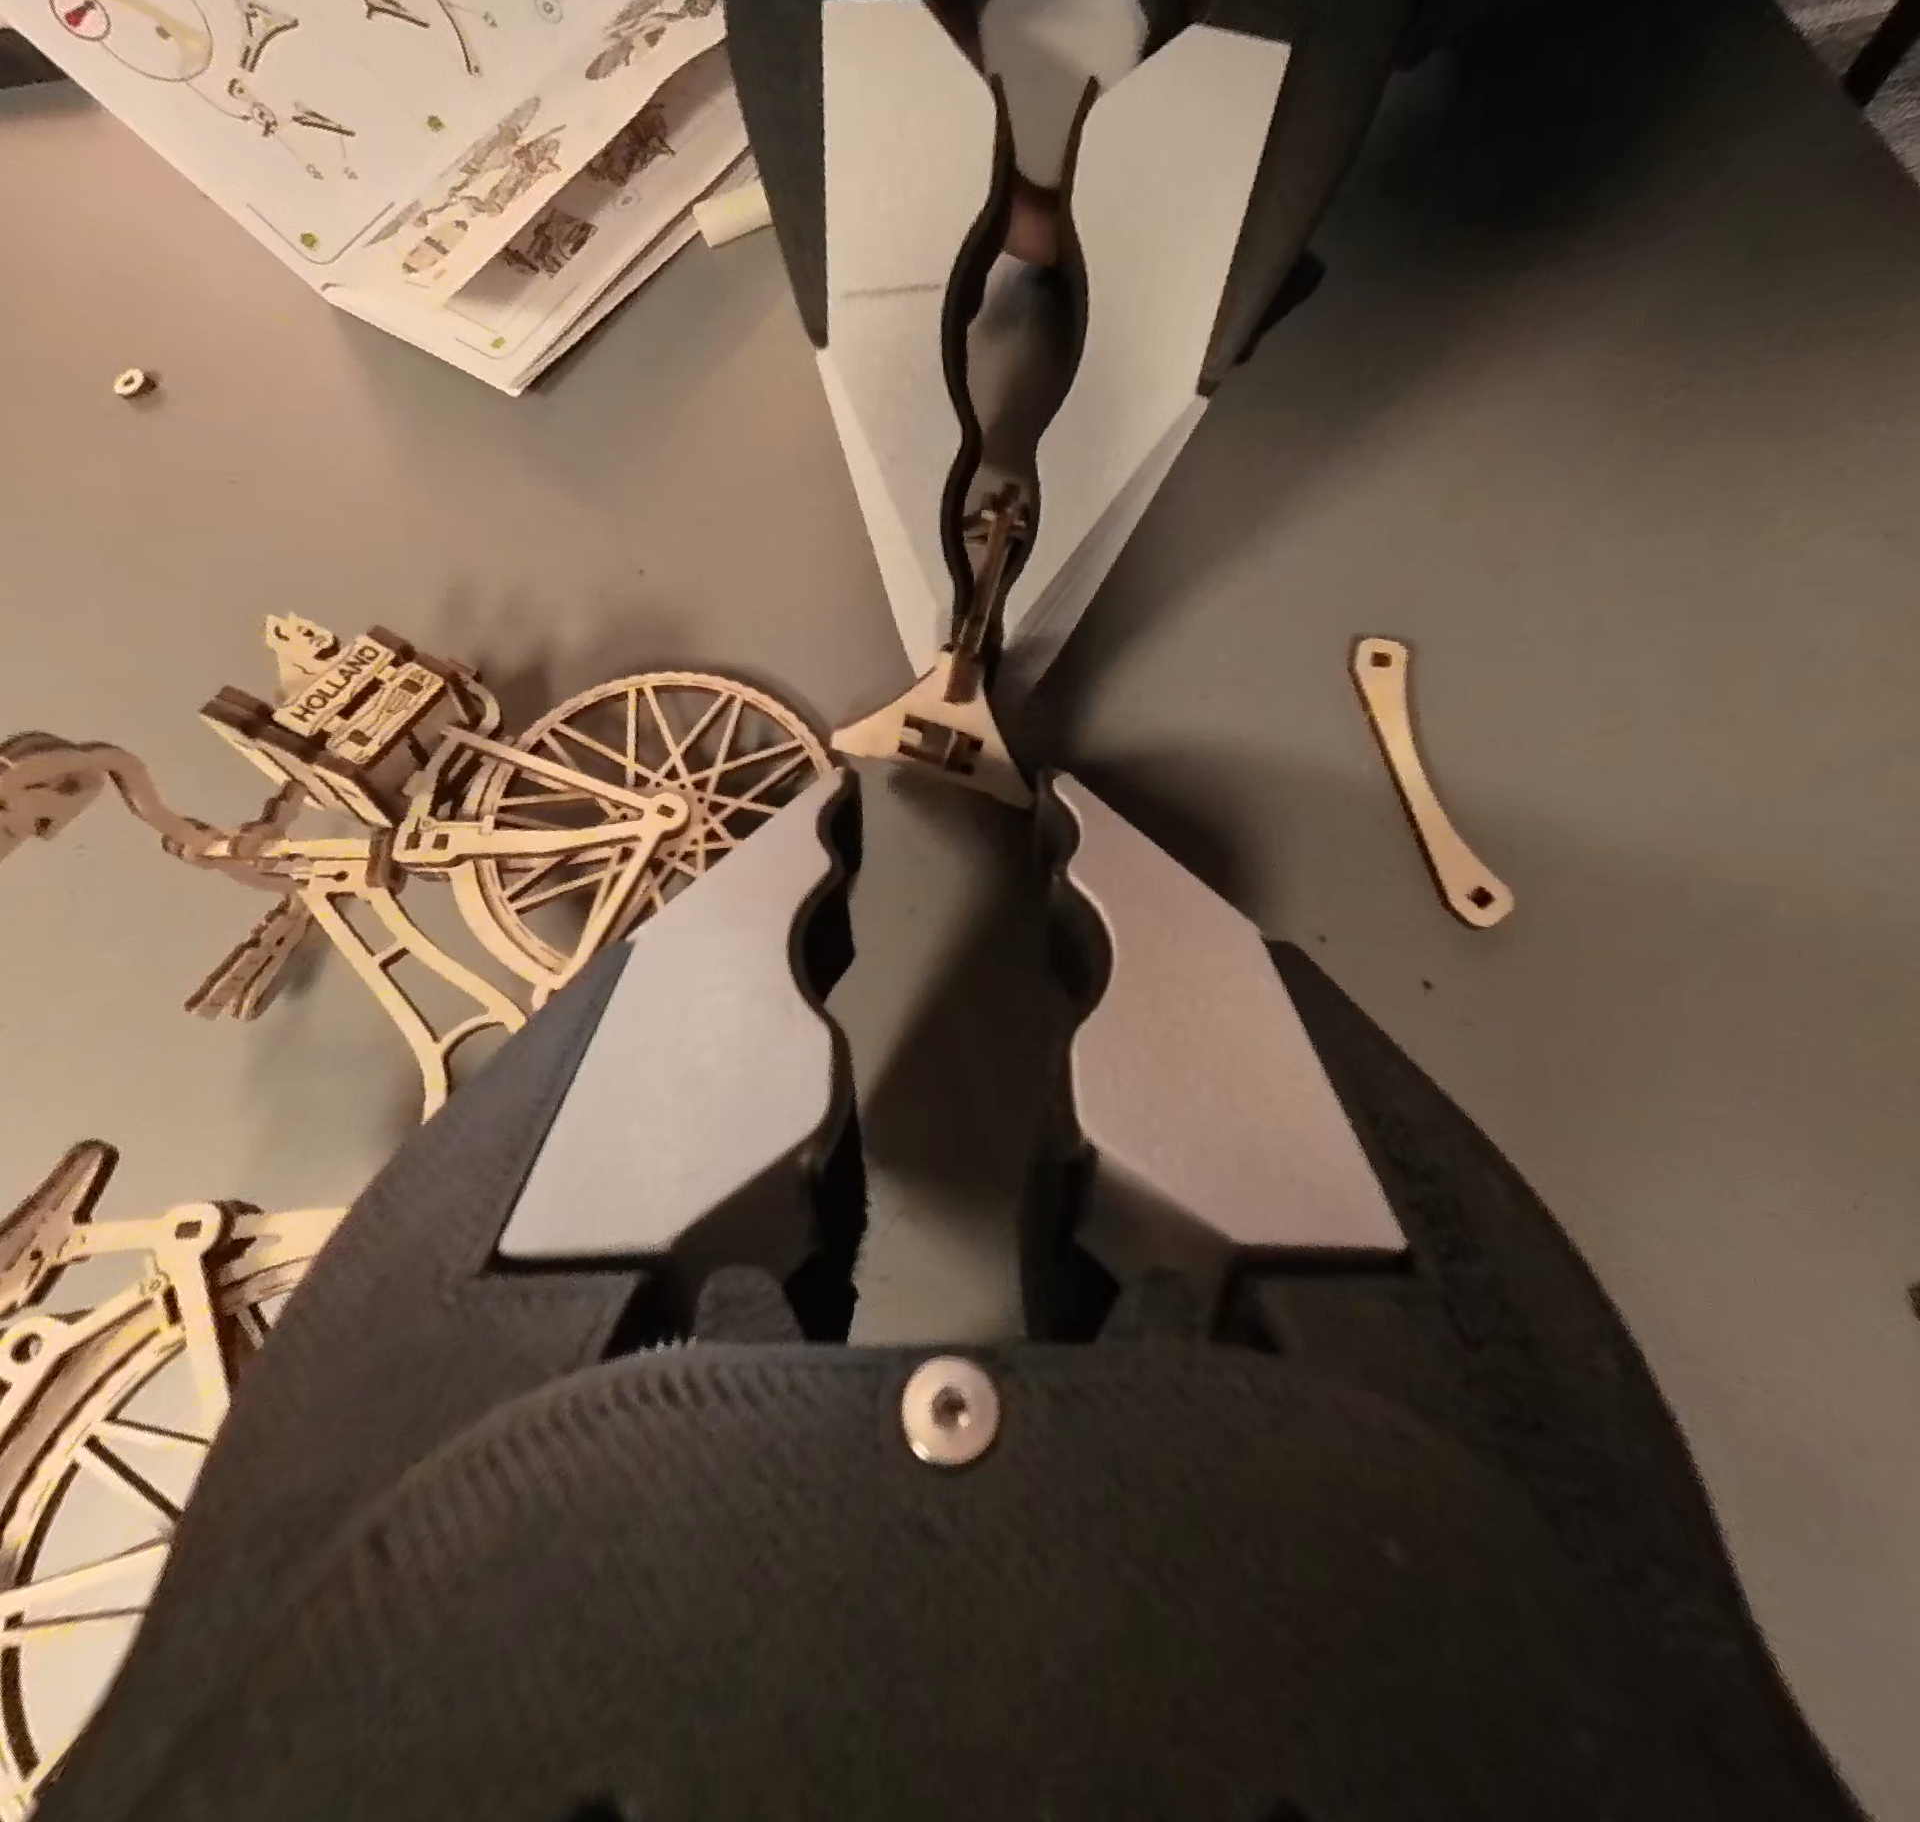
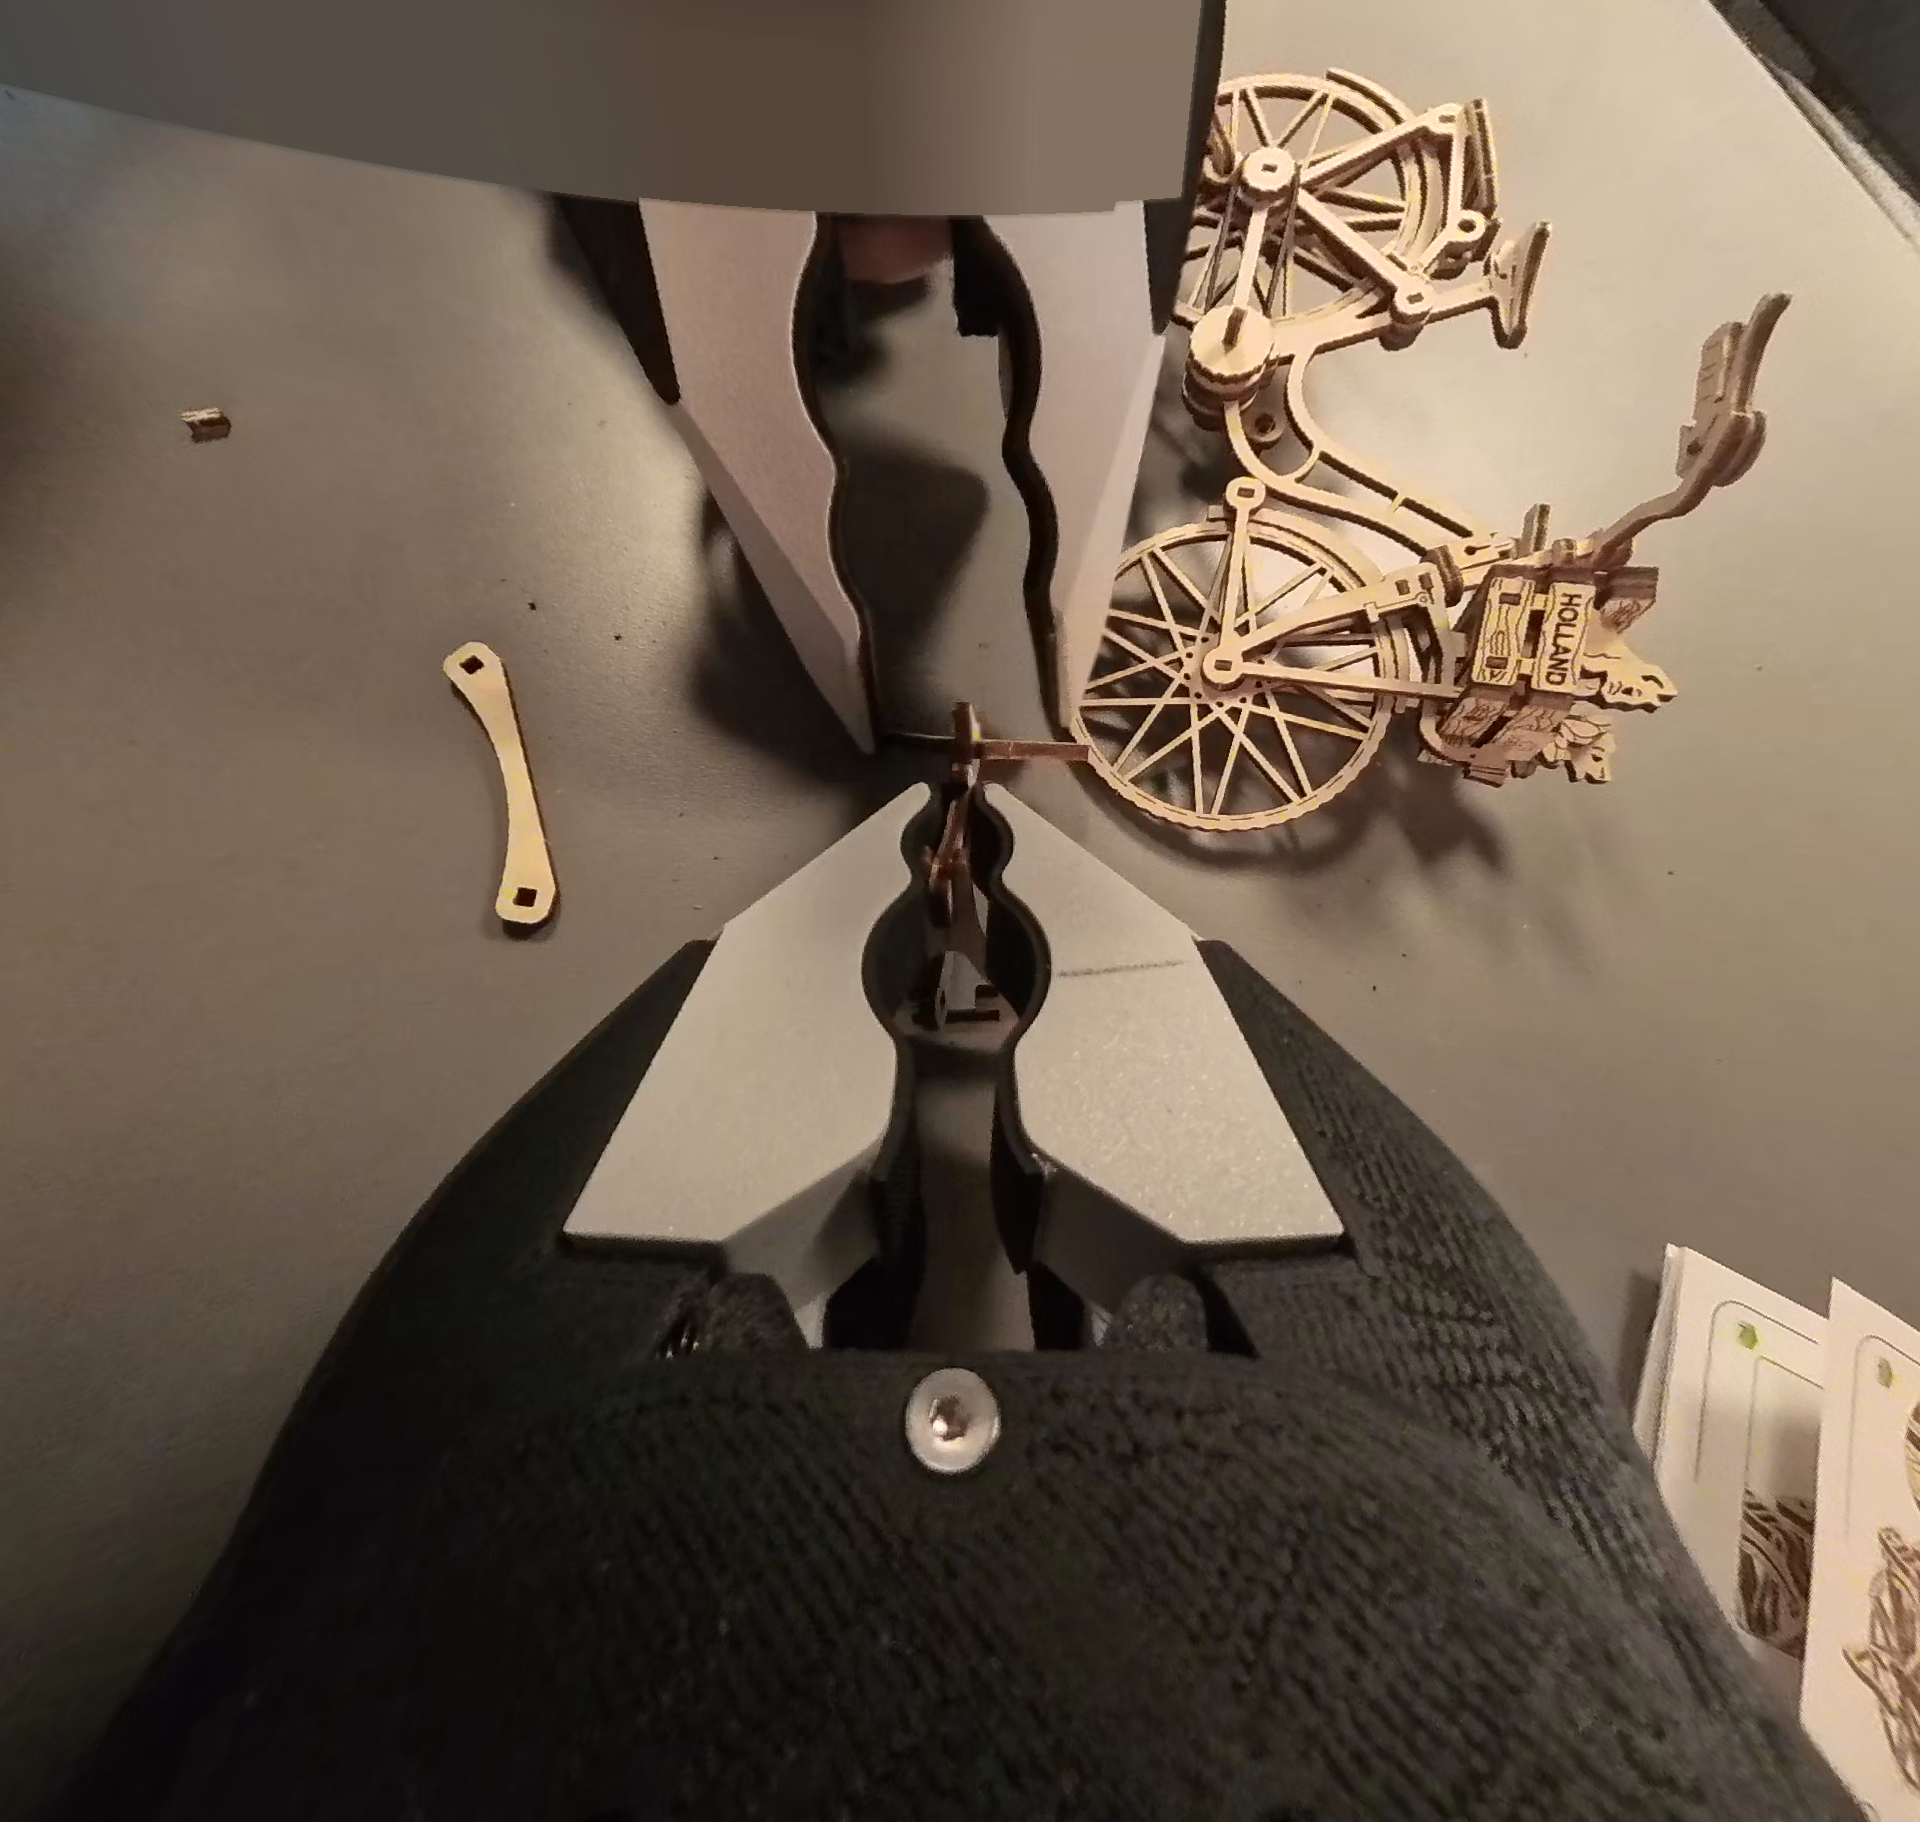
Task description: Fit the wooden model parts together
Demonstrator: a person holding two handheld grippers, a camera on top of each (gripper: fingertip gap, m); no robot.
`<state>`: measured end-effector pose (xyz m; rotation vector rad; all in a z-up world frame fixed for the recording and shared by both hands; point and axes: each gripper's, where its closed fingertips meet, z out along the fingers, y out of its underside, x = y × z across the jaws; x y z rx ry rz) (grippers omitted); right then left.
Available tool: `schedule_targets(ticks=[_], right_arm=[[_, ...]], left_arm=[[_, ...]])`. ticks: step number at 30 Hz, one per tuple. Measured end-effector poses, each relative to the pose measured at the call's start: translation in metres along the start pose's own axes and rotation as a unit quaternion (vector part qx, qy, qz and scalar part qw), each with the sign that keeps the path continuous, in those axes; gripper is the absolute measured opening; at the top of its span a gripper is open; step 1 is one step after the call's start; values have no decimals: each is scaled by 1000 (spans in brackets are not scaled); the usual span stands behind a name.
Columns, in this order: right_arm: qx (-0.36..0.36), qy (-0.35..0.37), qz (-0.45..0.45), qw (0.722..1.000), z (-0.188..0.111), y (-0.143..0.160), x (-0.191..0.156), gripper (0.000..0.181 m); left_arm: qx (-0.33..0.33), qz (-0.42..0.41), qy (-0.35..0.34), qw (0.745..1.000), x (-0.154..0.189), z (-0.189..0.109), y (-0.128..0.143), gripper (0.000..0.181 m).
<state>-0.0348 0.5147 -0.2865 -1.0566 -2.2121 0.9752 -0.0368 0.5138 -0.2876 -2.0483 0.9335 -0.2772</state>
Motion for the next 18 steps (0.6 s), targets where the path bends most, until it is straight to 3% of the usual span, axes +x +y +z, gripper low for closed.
schedule_targets(ticks=[9,11,18], right_arm=[[-9,-41,46,998,2,2,-1,3],[-8,-46,50,998,2,2,-1,11],[28,-36,34,998,-5,-6,-1,29]], left_arm=[[1,2,9,1000,1,0,-1,45],[6,17,18,1000,3,1,-3,52],[31,38,34,998,9,-4,-8,40]])
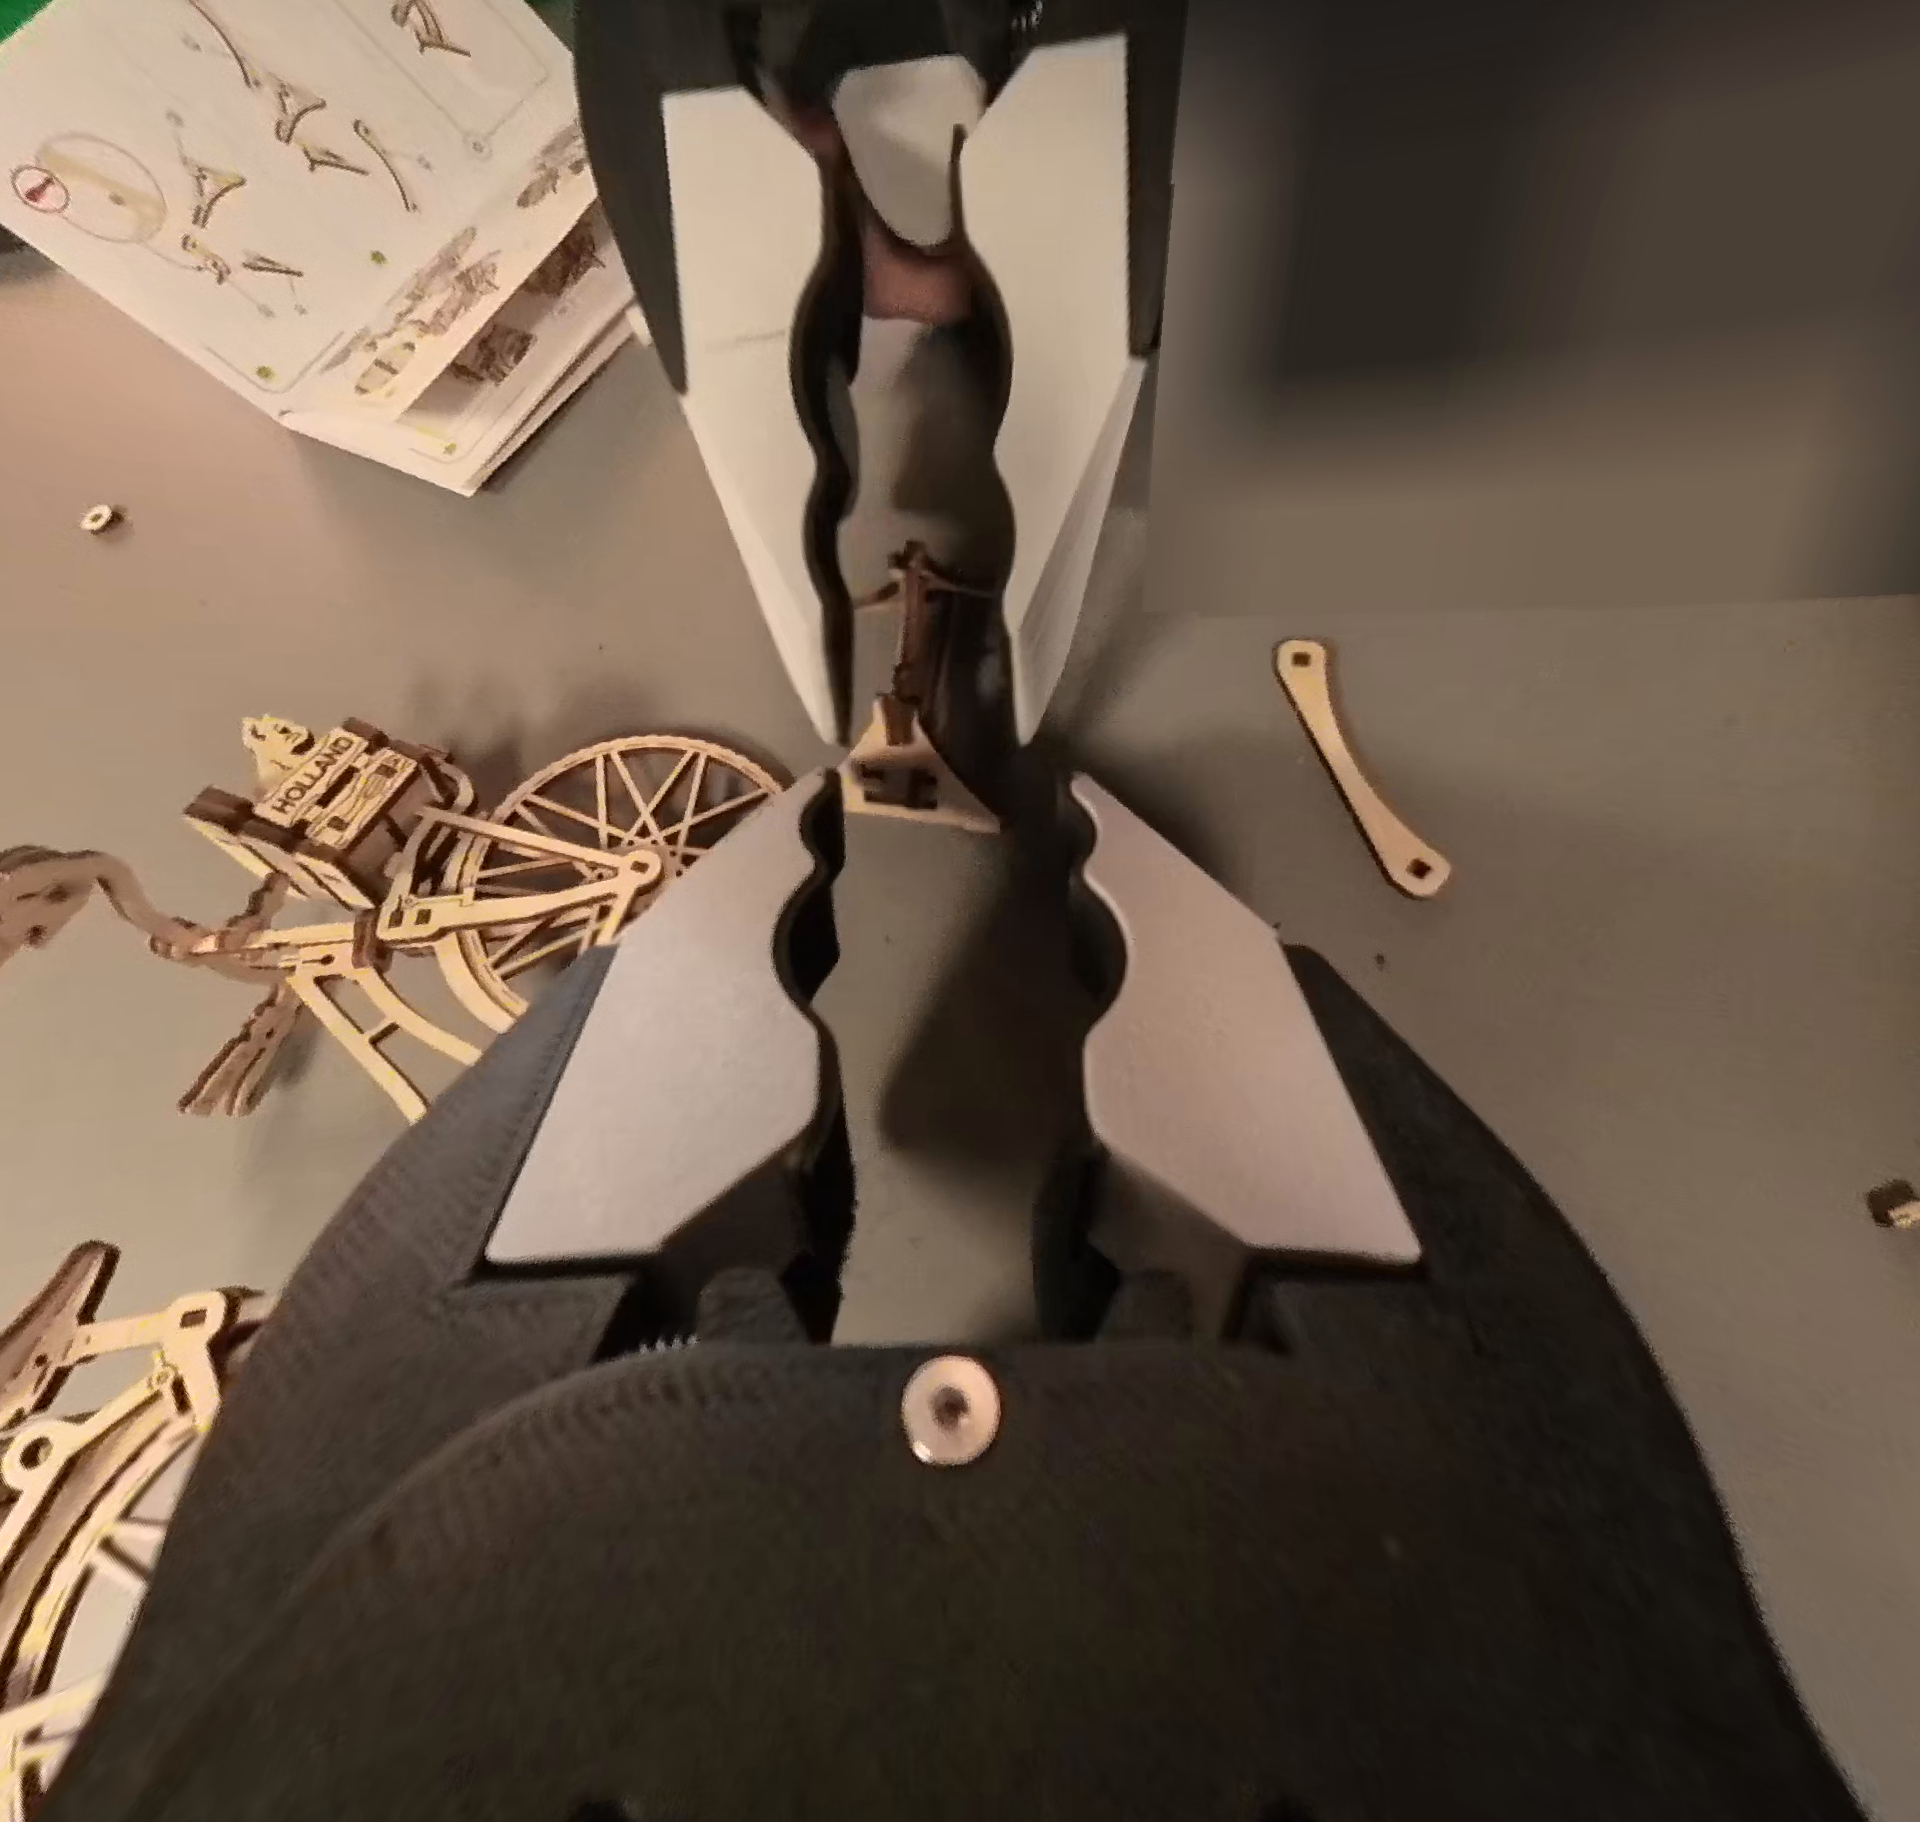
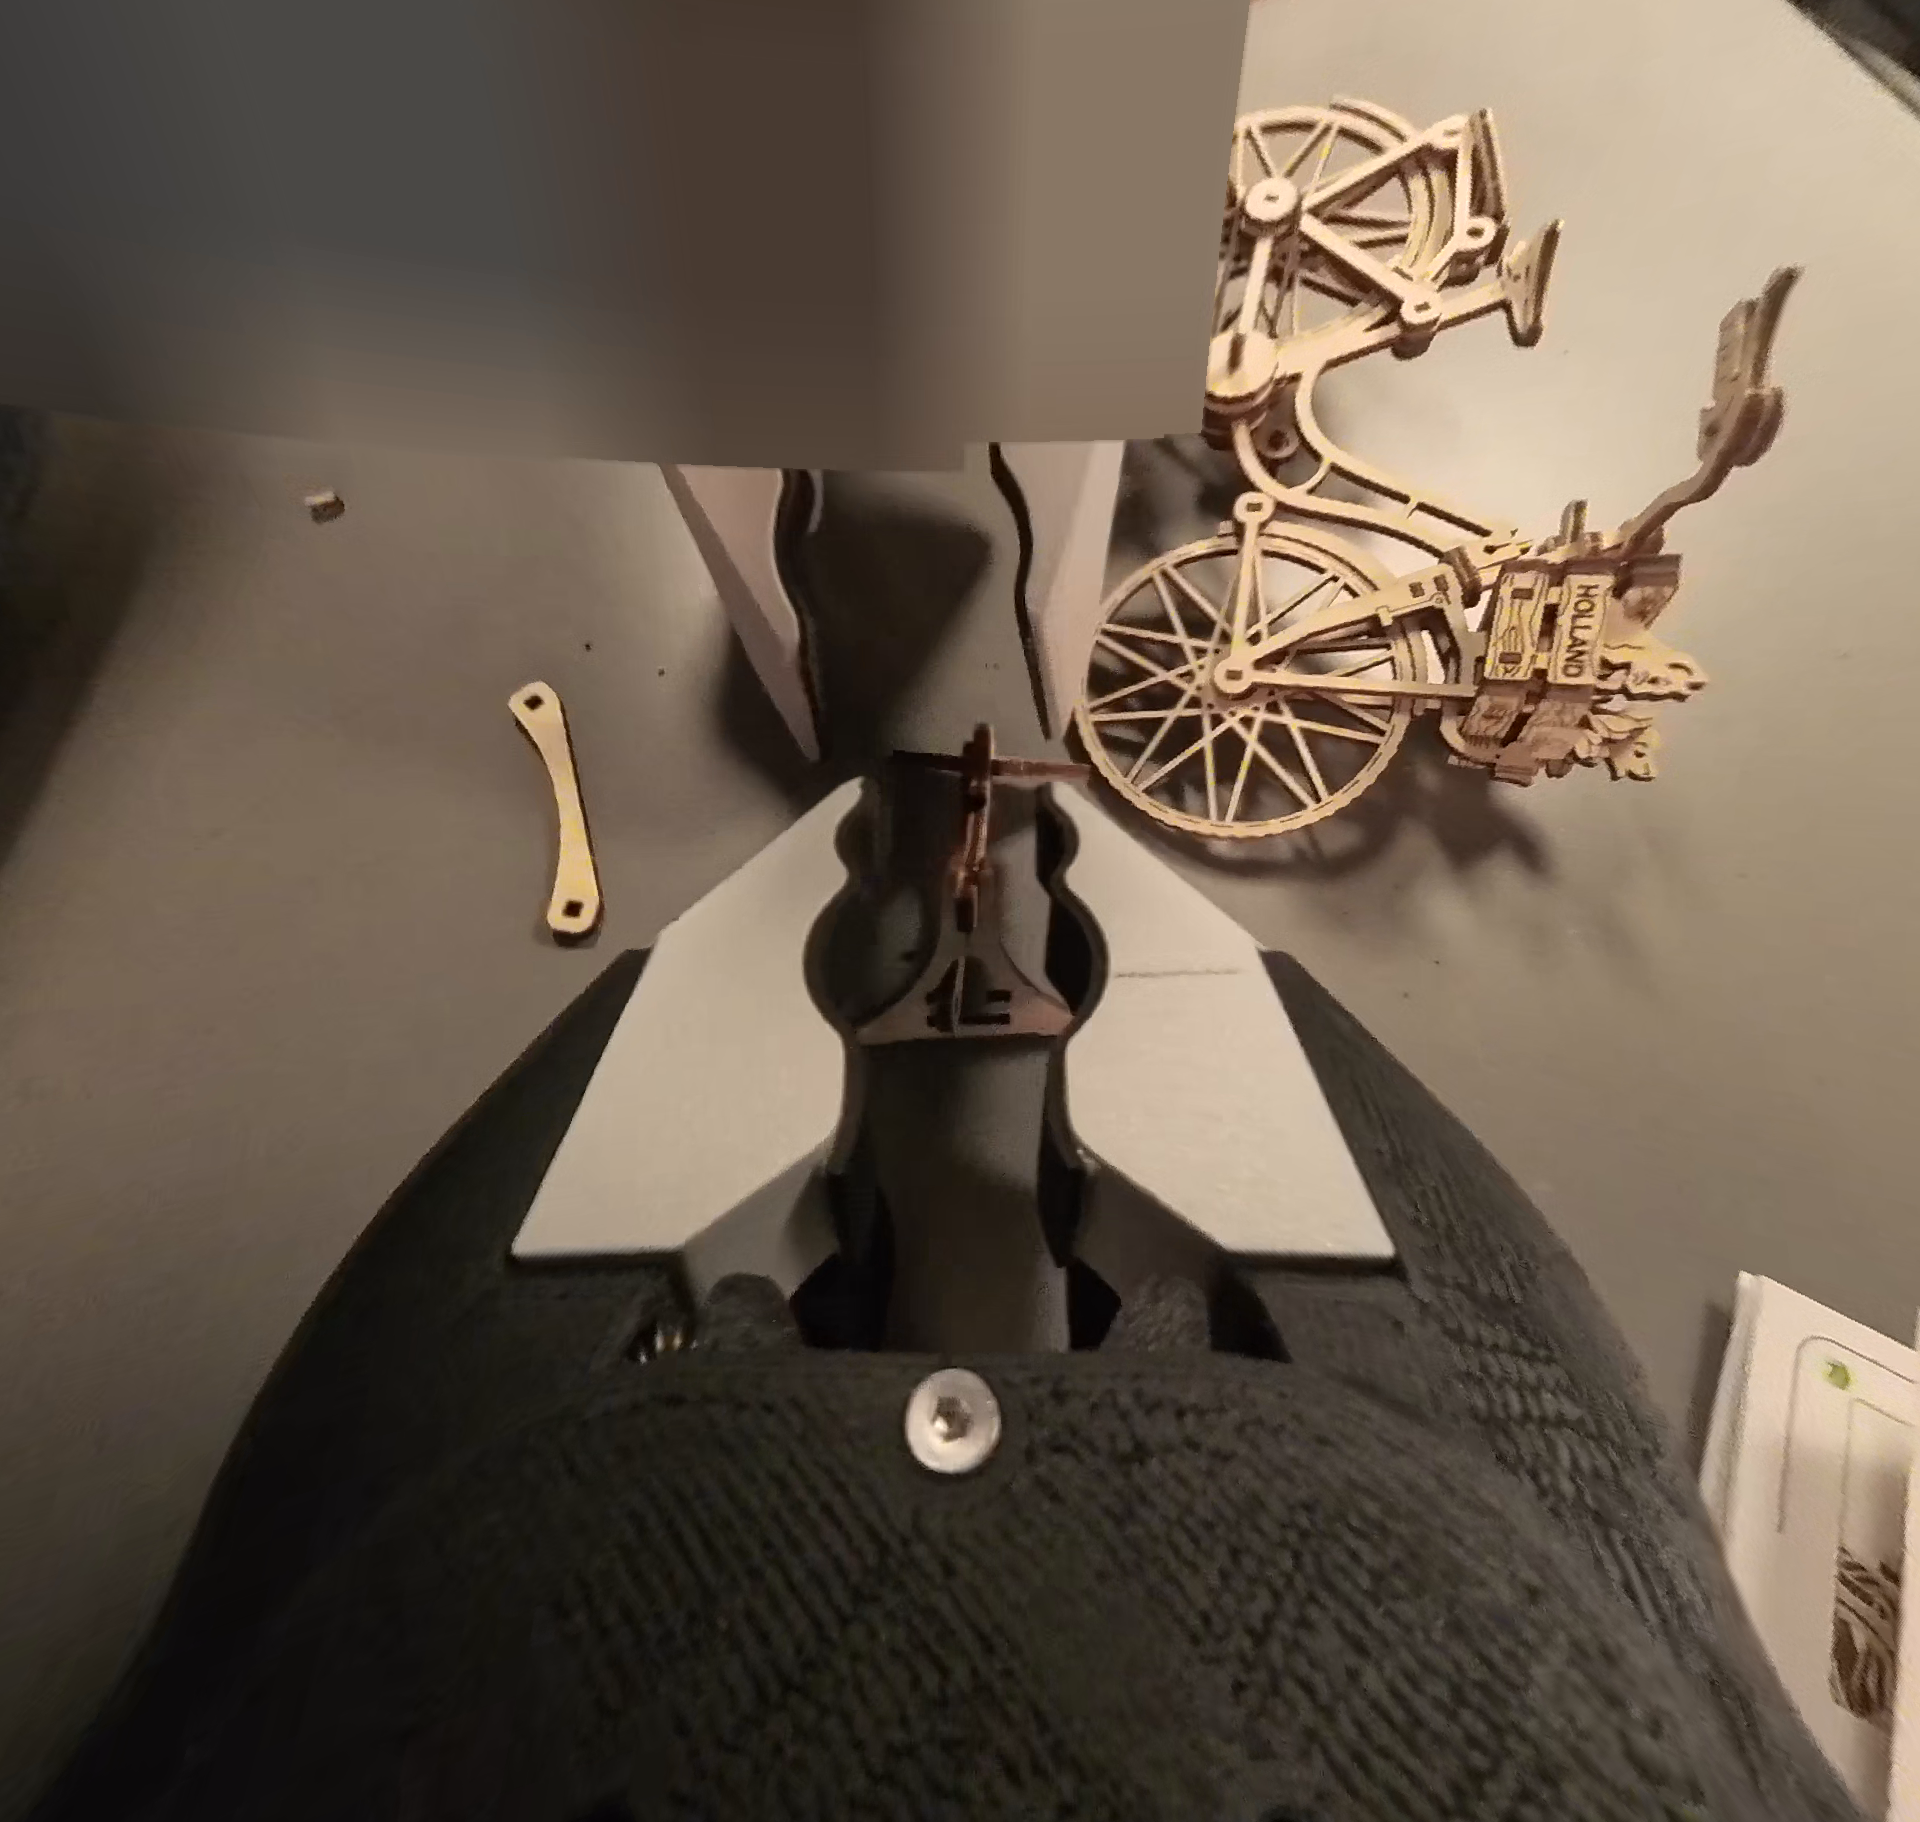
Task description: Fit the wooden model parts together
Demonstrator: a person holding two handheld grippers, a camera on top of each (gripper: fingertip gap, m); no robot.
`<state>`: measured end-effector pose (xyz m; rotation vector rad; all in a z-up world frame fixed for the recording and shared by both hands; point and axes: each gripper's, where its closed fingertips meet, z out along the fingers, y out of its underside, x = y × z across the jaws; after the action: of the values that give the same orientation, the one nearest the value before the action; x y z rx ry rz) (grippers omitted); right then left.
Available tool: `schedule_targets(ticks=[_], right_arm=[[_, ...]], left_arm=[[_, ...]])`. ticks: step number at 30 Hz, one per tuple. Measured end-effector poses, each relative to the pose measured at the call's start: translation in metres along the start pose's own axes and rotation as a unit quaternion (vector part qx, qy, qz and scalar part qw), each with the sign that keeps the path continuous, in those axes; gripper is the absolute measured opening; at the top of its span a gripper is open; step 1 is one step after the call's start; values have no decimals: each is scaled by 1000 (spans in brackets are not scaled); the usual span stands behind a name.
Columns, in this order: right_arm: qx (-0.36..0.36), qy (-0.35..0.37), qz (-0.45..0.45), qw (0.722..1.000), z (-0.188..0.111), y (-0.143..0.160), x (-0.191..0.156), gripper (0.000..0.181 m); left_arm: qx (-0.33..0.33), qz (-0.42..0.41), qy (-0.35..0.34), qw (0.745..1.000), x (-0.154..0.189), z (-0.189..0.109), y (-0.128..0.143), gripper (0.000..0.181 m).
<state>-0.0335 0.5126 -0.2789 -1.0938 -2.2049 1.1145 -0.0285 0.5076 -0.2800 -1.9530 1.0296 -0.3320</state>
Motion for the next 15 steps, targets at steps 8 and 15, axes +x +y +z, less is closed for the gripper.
schedule_targets(ticks=[8,15], right_arm=[[-19,13,-9,1000,8,1,2,50],[-33,15,-10,999,12,4,3,42]], left_arm=[[-19,-2,8,1000,2,3,5,25],[-25,-2,8,1000,2,4,7,18]])
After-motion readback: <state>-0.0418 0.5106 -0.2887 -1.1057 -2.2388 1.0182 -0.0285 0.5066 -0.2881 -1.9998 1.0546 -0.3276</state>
